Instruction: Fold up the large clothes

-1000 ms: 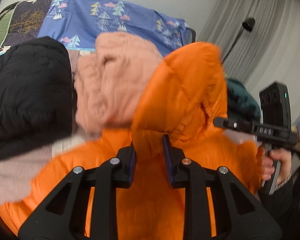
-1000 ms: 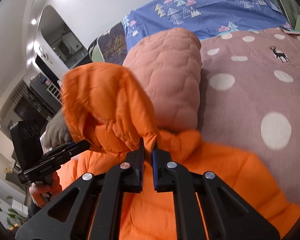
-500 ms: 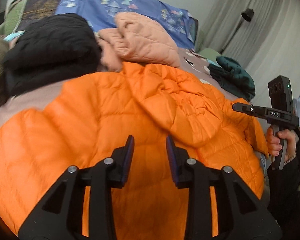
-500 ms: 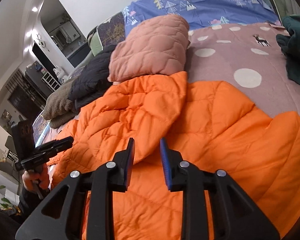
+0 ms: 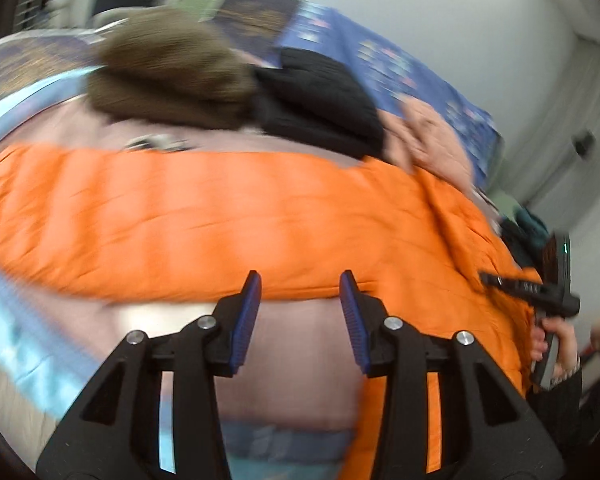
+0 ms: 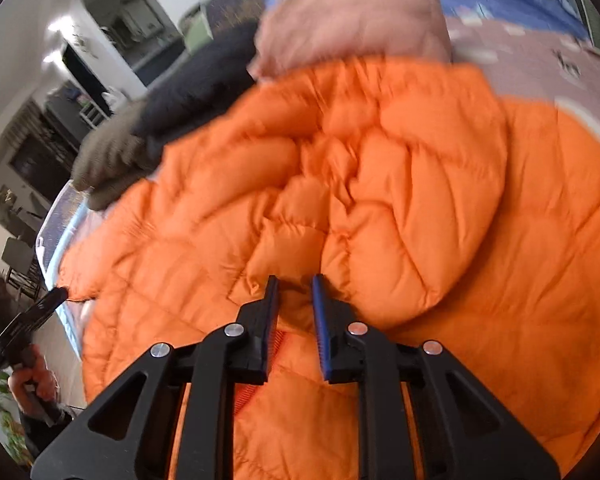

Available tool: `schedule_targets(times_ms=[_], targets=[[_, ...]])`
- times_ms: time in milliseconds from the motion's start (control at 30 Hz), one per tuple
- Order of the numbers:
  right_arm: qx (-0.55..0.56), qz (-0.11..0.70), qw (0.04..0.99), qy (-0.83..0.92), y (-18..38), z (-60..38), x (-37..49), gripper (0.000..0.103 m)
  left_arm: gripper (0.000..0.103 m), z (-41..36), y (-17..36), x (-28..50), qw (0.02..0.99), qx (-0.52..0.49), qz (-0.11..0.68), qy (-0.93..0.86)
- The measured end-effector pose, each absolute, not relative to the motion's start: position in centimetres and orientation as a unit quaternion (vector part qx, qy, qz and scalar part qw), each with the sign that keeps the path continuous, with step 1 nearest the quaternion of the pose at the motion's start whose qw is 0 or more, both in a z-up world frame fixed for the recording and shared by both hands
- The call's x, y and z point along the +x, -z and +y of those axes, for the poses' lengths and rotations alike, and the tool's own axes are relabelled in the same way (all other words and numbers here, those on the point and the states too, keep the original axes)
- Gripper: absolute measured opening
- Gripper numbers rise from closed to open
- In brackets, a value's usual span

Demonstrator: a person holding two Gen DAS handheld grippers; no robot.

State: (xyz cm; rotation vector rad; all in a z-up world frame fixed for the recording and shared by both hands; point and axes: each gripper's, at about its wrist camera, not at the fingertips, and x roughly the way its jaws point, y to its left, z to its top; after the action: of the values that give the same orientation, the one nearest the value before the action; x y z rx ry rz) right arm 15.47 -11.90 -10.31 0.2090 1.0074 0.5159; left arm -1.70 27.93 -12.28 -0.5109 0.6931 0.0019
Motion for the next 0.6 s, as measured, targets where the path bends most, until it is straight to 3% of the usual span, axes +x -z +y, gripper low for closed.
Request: schedule_targets(times_ms=[100, 200, 367, 600], targets=[[0.113, 0.473, 0.841, -0.236, 9.9, -12.4, 14.7, 0.019, 0.046, 31.9, 13.3, -4.0, 0.897, -0.293, 0.325, -0.062], [0.117, 0.457, 0.85, -0.235, 8.7, -12.9, 12.8, 0.029, 0.047, 35.9, 14.6, -5.7, 0.881, -0.33, 0.315, -0.127], [0.112, 0.432, 0.863, -0.239, 6.6, -13.6, 9.2, 0.031, 0.047, 40.8, 15.9, -7.4, 0.853, -0.384, 0.296, -0.194], [0.136, 0.409, 0.875, -0.219, 5.5, -15.5, 6.2, 0.04, 0.047, 44.1, 17.3, -8.7, 0.836, -0.423, 0.277, -0.216]])
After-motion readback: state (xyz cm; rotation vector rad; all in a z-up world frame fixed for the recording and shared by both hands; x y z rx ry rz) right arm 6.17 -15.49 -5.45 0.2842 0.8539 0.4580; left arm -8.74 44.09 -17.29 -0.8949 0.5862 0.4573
